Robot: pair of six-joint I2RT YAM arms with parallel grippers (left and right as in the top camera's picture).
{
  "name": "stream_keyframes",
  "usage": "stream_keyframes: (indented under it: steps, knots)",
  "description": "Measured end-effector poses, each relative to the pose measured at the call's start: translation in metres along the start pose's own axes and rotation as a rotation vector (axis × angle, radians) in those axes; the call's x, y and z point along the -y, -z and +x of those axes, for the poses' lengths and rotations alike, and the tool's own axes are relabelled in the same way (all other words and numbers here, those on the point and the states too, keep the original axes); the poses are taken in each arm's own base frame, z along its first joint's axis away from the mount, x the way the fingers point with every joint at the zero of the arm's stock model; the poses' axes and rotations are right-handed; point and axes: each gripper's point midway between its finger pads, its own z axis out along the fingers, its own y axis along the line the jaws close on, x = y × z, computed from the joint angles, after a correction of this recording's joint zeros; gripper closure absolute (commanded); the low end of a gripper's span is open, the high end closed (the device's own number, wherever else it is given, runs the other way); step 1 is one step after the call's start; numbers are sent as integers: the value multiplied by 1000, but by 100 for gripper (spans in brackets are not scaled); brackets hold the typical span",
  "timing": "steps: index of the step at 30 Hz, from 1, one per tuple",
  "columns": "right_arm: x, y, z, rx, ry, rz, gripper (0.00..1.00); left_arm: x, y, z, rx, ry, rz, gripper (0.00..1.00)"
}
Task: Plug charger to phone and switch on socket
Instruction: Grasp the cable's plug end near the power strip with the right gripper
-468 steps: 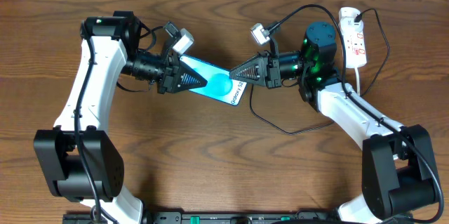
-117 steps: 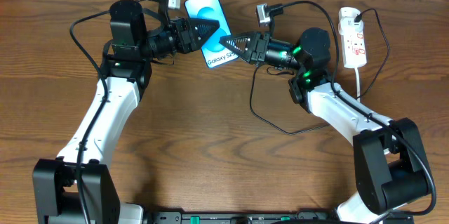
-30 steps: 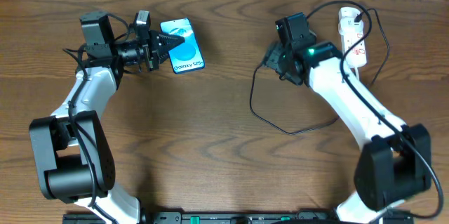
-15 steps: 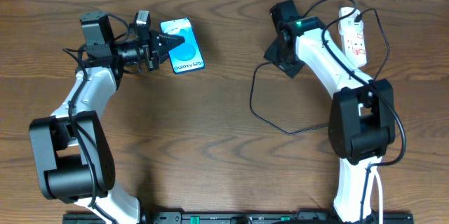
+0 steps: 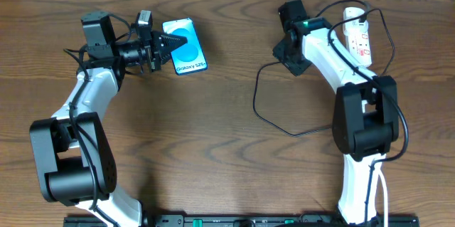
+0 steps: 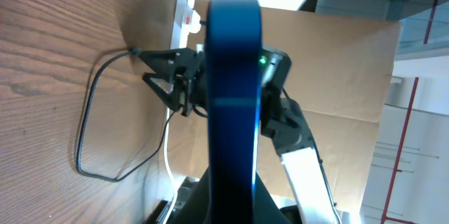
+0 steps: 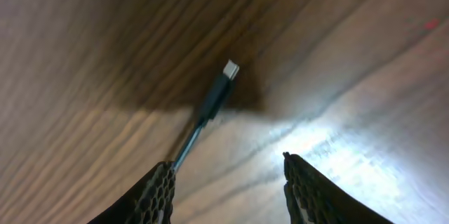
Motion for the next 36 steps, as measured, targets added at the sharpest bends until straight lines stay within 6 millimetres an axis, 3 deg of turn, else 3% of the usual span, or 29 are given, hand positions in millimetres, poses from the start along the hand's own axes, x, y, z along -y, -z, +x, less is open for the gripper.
stream_keyframes:
  steps: [9, 13, 15, 17, 27, 33, 36]
  knots:
    - [-3, -20, 0, -3, -62, -3, 57, 0, 0, 0, 0, 0, 0, 93]
    - [-4, -23, -3, -4, -82, -8, 66, 1, 0, 2, -9, -3, 5, 93]
    - [-5, -24, -6, -2, -91, -16, 74, 1, 0, 2, -14, -3, 7, 93]
    - [-7, -25, -8, -4, -101, -25, 98, 2, 0, 3, -17, -6, 9, 93]
    - [-12, -27, -7, -30, -64, -50, 99, 2, 0, 3, -19, -11, 10, 93]
    - [-24, -23, 9, -155, 200, -150, 99, 2, 0, 3, -19, -26, 10, 93]
    - [-33, -12, 35, -296, 430, -279, 99, 2, 0, 3, -19, -35, 11, 93]
